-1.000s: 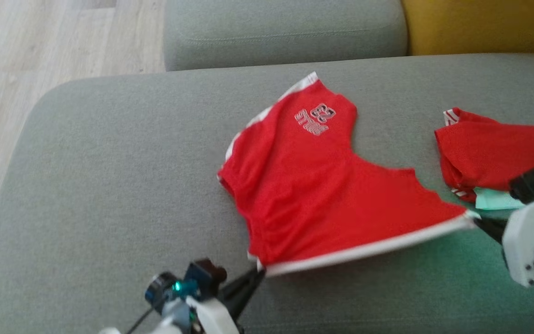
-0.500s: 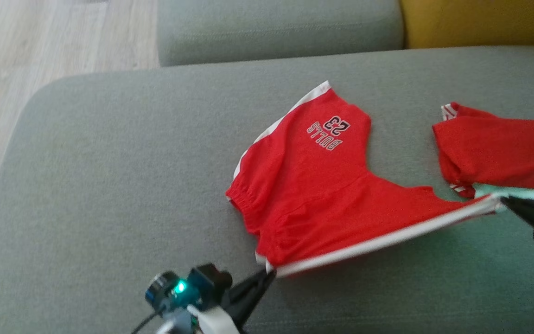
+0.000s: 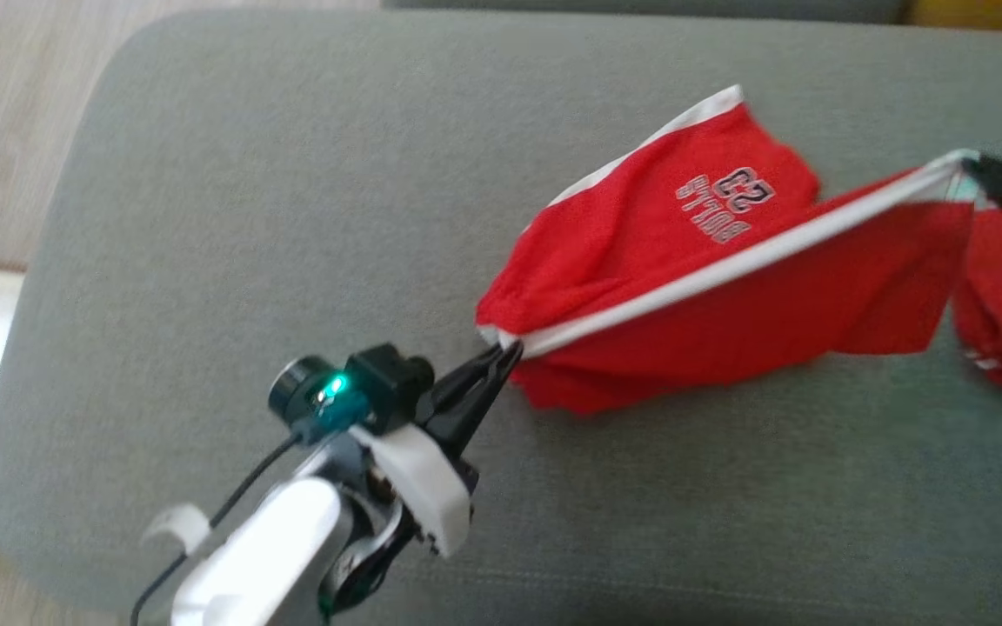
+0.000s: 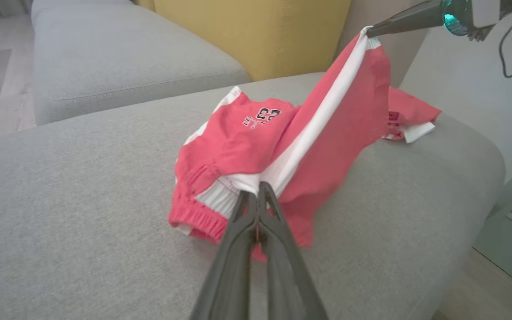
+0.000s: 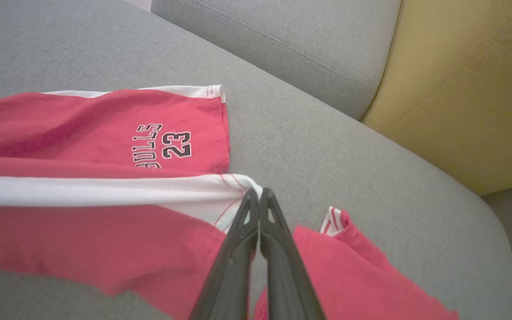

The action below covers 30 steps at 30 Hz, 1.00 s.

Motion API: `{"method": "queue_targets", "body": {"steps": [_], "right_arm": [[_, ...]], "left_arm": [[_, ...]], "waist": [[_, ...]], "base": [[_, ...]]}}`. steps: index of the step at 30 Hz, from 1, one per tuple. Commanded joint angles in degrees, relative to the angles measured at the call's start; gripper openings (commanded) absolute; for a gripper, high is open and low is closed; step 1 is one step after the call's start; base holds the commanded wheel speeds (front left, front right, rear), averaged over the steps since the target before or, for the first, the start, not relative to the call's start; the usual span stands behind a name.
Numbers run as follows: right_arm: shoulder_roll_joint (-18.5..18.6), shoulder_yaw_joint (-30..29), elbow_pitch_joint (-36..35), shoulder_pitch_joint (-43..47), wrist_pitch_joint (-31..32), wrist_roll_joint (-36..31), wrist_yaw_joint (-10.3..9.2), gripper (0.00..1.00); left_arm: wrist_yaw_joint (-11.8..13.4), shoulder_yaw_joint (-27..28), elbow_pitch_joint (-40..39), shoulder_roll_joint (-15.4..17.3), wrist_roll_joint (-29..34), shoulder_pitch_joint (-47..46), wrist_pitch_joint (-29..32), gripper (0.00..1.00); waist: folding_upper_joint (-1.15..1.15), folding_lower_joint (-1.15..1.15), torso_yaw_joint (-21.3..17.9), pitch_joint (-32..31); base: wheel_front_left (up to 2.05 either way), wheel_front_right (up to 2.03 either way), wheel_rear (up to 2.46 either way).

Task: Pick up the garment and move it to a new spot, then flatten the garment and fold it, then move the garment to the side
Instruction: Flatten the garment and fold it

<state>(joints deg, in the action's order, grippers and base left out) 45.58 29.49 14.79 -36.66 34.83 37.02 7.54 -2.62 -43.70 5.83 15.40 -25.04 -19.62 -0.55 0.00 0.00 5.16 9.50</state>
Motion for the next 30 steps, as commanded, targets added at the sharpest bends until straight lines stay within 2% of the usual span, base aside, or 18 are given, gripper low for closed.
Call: {"method": "queue_targets", "body": {"steps": [1,13,23,24,25,26,27,30], "right_arm": [[1.5,-0.2,-0.1,-2.3,0.2,-1.2,-0.05,0.0],[-0.6,7.4,10.5,-16.8,-2.7,-4.9,-0.05,0.0],[-2.2,13.8,17.3,-22.9,-6.9,-5.3,-0.05,0.0],[-2.5,14.4,17.8,-23.5,-8.1,-5.6,-0.05,0.37],[-2.8,14.8,18.6,-24.0,-9.1,-5.6,-0.05,1.0],[-3.3,15.2,19.2,-24.4,-10.3,-5.6,-0.05,1.0],[-3.7,15.6,19.9,-24.7,-11.6,-5.5,-0.05,1.0],[-5.5,15.8,22.0,-25.0,-16.0,-4.8,-0.05,1.0]], "left_arm": [[-0.2,2.5,-0.5,0.2,-0.3,-3.7,-0.5,0.0],[-2.1,1.0,13.3,-6.2,1.0,-14.6,-4.0,0.0],[-2.7,0.2,23.4,-9.8,1.2,-20.4,-7.7,0.0],[-2.5,0.3,24.5,-10.0,1.2,-20.9,-8.2,0.0],[-2.3,0.4,25.5,-10.2,1.2,-21.3,-8.7,0.11],[-1.8,0.6,26.5,-10.3,1.4,-21.7,-9.2,0.45],[-1.3,0.7,27.4,-10.4,1.4,-22.0,-9.7,1.0],[-0.3,1.4,29.8,-10.7,1.2,-22.4,-11.0,1.0]], "waist": [[0.0,0.0,3.2,3.1],[0.0,0.0,9.1,10.0],[0.0,0.0,9.8,13.0],[0.0,0.0,9.7,13.2],[0.0,0.0,9.6,13.3],[0.0,0.0,9.4,13.3],[0.0,0.0,9.2,13.3],[0.0,0.0,8.2,12.8]], "base": [[0.0,0.0,0.0],[0.0,0.0,0.0],[0.0,0.0,0.0],[0.0,0.0,0.0],[0.0,0.0,0.0],[0.0,0.0,0.0],[0.0,0.0,0.0],[0.0,0.0,0.0]]}}
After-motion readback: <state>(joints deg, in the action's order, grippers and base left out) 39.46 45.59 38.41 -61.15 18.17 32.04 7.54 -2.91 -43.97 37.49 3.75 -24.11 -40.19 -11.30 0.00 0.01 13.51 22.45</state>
